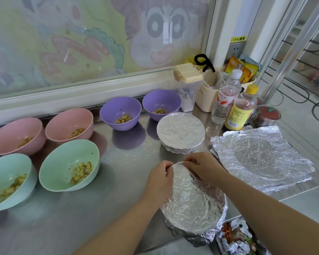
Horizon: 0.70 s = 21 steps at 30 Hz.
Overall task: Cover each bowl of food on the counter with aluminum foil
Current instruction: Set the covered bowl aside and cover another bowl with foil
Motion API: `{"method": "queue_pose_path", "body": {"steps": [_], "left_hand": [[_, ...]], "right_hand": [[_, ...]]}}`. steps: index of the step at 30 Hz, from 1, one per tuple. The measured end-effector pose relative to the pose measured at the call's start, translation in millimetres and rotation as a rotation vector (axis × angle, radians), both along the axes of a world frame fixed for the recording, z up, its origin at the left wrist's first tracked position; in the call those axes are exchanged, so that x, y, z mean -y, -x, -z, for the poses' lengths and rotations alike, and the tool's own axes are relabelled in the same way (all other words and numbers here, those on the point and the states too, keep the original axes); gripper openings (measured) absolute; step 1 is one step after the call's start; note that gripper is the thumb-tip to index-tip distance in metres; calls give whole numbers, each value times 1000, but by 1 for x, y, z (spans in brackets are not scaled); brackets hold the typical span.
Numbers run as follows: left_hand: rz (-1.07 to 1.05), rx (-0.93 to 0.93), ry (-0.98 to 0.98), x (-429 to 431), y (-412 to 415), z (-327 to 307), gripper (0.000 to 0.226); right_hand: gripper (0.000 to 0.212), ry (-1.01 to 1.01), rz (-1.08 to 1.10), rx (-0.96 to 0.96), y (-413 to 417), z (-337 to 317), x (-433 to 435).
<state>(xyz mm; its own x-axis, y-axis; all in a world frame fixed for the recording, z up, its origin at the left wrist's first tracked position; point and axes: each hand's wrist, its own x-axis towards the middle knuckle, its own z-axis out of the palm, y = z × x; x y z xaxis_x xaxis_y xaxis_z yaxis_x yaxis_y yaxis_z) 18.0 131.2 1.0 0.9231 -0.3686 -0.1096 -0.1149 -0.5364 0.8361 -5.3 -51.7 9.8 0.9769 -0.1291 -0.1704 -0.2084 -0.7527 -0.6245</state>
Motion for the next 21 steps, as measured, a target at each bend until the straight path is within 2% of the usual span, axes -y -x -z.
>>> {"method": "queue_pose_path", "body": {"steps": [8, 13, 16, 18, 21], "left_hand": [[37, 28, 6, 1, 0, -2, 24], [-34, 51, 13, -1, 3, 0, 26], [-181, 23, 49, -5, 8, 1, 29], [-225, -10, 63, -9, 10, 3, 29], [-136, 75, -18, -10, 5, 5, 32]], "right_hand": [[16, 69, -82, -23, -9, -9, -6], [16, 115, -72, -55, -9, -13, -10], [32, 145, 61, -21, 0, -16, -7], [30, 100, 188, 1, 11, -12, -6], [21, 10, 287, 38, 23, 0, -10]]}}
